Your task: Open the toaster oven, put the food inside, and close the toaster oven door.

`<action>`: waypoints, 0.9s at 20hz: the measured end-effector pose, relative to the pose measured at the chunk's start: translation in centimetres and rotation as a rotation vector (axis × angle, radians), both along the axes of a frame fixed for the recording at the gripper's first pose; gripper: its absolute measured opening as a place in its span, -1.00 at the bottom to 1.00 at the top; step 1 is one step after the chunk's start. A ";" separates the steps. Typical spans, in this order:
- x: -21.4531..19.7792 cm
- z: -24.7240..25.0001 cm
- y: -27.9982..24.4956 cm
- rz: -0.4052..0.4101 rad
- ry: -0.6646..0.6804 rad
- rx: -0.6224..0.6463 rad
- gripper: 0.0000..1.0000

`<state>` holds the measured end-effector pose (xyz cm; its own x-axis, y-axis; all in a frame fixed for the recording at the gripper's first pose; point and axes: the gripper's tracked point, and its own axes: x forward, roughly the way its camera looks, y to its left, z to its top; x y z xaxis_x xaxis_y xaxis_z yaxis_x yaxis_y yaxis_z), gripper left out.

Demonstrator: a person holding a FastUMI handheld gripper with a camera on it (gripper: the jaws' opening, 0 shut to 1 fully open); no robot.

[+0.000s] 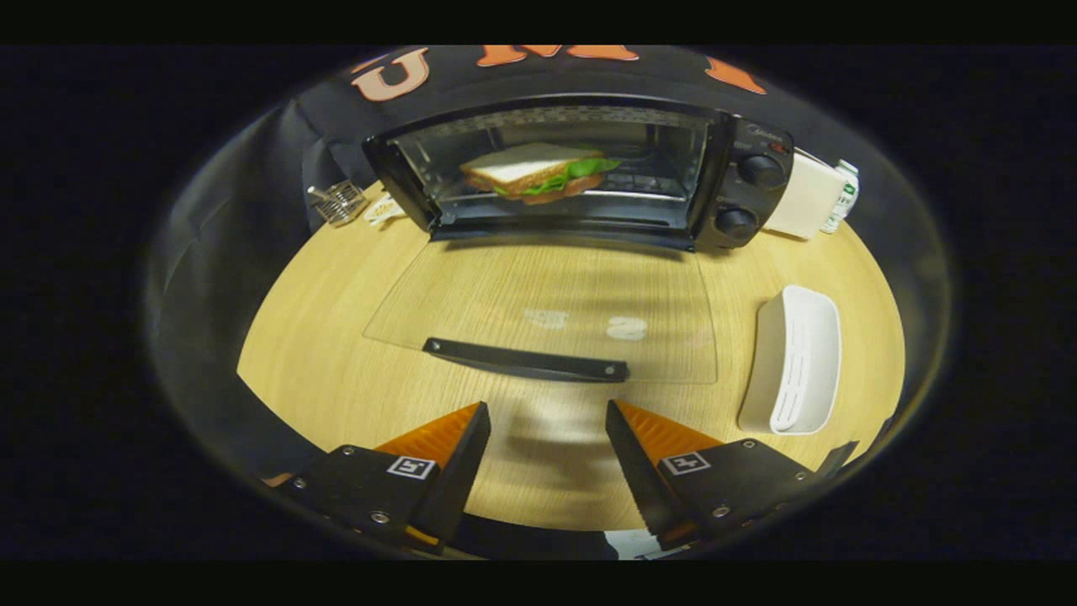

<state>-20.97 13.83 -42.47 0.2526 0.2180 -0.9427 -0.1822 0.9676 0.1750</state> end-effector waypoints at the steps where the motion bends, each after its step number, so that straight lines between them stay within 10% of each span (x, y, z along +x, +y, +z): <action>1: 0.4 -0.4 0.1 0.000 -0.009 -0.008 0.63; 18: 2.8 1.0 2.0 -0.074 -0.019 0.002 0.60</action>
